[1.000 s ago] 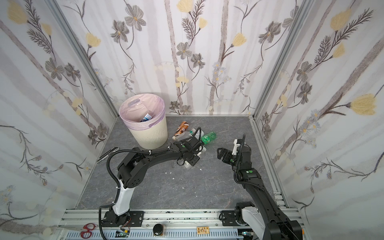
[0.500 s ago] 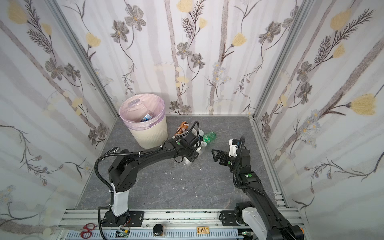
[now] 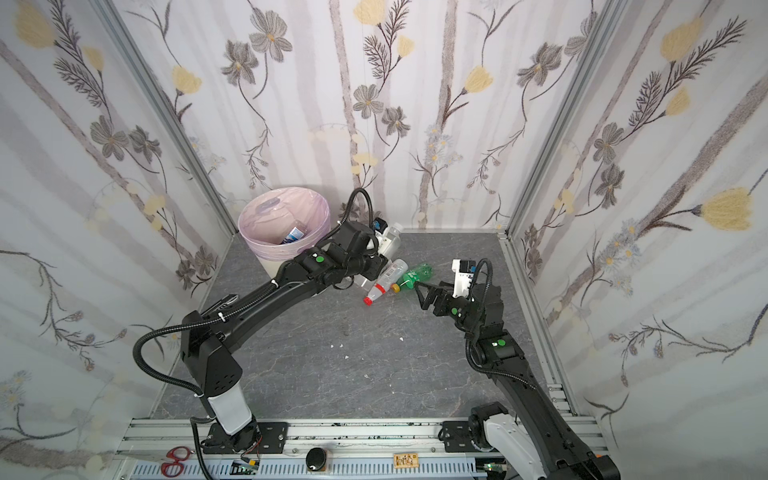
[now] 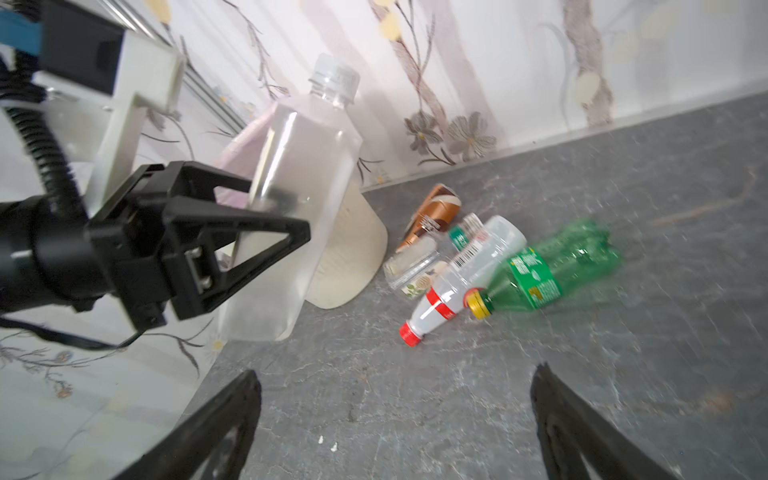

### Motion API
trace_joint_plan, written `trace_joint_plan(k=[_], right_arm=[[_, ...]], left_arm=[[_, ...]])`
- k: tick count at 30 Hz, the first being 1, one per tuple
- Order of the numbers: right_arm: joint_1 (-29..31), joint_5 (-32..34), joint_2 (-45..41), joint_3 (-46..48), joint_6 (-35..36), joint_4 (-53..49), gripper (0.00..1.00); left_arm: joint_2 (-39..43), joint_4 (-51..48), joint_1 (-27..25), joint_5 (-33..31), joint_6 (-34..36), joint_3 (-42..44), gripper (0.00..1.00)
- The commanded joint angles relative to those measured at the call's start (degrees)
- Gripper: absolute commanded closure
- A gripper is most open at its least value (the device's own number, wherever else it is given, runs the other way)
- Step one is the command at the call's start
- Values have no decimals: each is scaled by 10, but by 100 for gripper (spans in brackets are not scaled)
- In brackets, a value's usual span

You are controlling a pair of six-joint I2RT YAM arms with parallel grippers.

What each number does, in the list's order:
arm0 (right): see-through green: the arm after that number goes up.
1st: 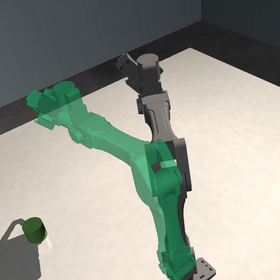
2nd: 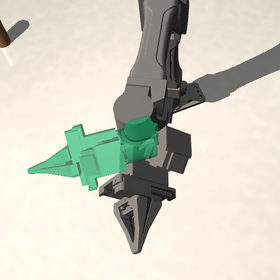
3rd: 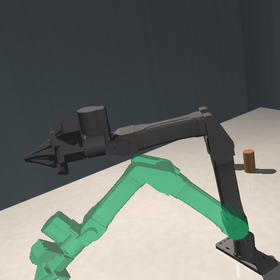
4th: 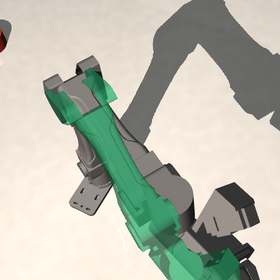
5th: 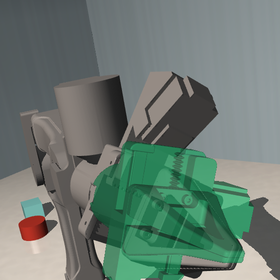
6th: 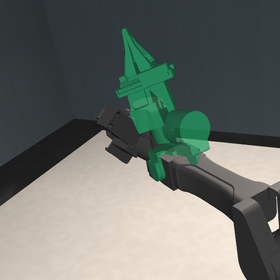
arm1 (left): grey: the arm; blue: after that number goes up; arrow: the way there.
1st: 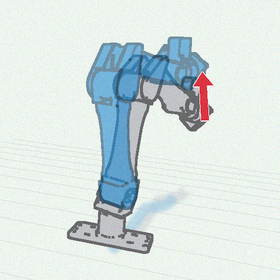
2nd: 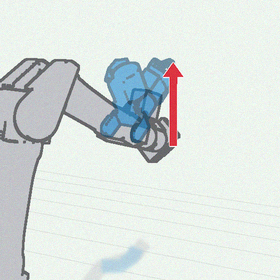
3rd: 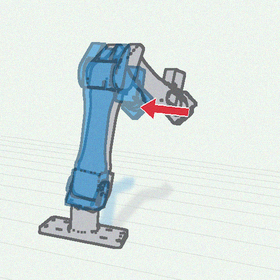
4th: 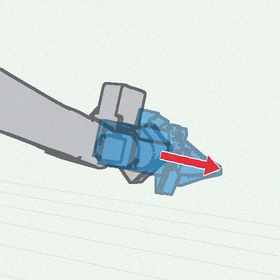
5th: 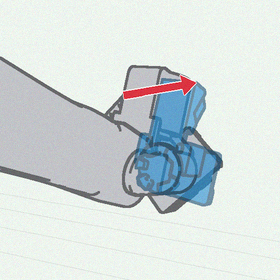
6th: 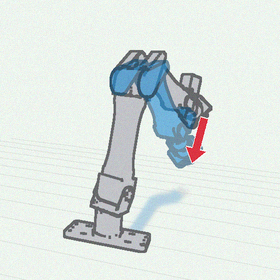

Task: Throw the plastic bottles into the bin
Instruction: 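Lift the matcha bottle with the left gripper and carry it over the bin, then release the matcha bottle into the bin while the right gripper moves toward the pile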

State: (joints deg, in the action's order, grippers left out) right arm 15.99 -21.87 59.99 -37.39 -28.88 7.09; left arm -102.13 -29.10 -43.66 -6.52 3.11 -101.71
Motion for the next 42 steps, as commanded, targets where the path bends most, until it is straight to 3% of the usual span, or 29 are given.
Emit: trace_joint_plan(k=[1,13,17,20,22,27,30,32,34,35,42], right_arm=[[29,18,17,-51,27,43,0],[118,38,165,-272,35,51,0],[119,44,173,-292,33,51,0],[119,52,171,-291,35,51,0],[119,56,171,-290,37,45,0],[119,60,178,-279,32,47,0],[120,57,184,-274,24,53,0],[121,56,185,-271,20,55,0],[122,57,183,-266,20,54,0],[122,57,181,-263,21,53,0],[125,60,196,-252,10,59,0]], left_arm=[[16,33,20,-18,23,-47,46],[54,179,86,-45,106,-157,47],[107,340,104,-76,152,-93,47],[144,463,137,-76,157,-40,45],[154,495,164,-61,144,-30,44],[132,481,251,-30,36,-15,42],[114,427,276,-20,-10,46,34],[91,378,283,-57,-29,75,24],[100,357,283,-33,-31,102,4],[118,359,279,-14,-32,111,0],[182,358,236,0,-20,58,0]])
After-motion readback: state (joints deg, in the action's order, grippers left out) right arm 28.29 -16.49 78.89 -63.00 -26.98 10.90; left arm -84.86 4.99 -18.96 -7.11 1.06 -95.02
